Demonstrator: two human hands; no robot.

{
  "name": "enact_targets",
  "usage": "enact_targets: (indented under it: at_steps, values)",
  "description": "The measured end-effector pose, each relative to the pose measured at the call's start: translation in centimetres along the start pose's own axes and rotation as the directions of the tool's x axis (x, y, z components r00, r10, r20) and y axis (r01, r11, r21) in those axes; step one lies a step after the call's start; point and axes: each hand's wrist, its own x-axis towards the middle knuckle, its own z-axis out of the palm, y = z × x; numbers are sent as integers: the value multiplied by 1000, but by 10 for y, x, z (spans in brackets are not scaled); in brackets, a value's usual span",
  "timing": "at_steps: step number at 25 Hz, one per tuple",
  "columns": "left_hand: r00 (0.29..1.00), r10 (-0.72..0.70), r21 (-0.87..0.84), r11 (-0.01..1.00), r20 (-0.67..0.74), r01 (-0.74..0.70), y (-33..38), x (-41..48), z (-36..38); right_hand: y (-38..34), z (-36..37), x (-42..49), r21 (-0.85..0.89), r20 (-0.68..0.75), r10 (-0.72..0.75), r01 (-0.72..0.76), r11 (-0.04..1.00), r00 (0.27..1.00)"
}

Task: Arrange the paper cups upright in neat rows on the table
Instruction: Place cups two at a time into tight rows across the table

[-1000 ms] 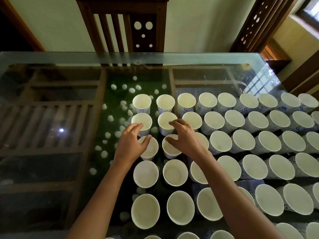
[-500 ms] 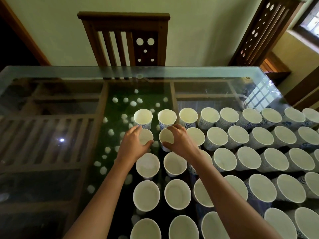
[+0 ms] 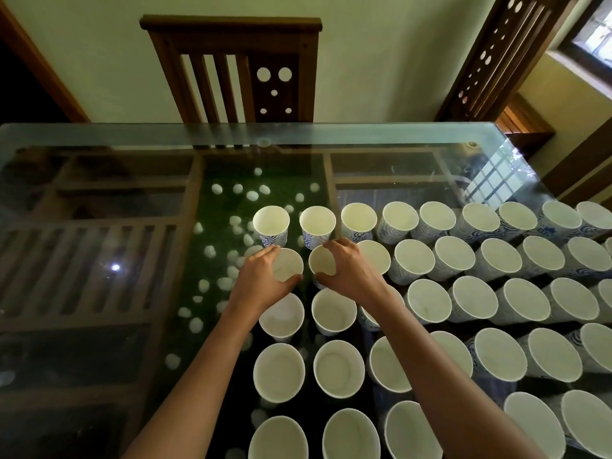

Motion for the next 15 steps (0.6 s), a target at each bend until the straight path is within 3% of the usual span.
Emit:
enact_targets:
  at_steps: [7, 11, 15]
  values:
    - [1000, 9, 51, 999, 6, -9, 0, 1, -1, 2, -1, -3, -1, -11, -10, 10, 1000, 1000]
    - [996, 85, 58, 995, -29, -83, 17, 2, 2, 11, -4, -2, 12, -67, -24, 25, 1000, 997]
    - [987, 152, 50, 987, 60, -155, 42, 10, 13, 39, -20, -2, -3, -135, 17, -17, 1000, 991]
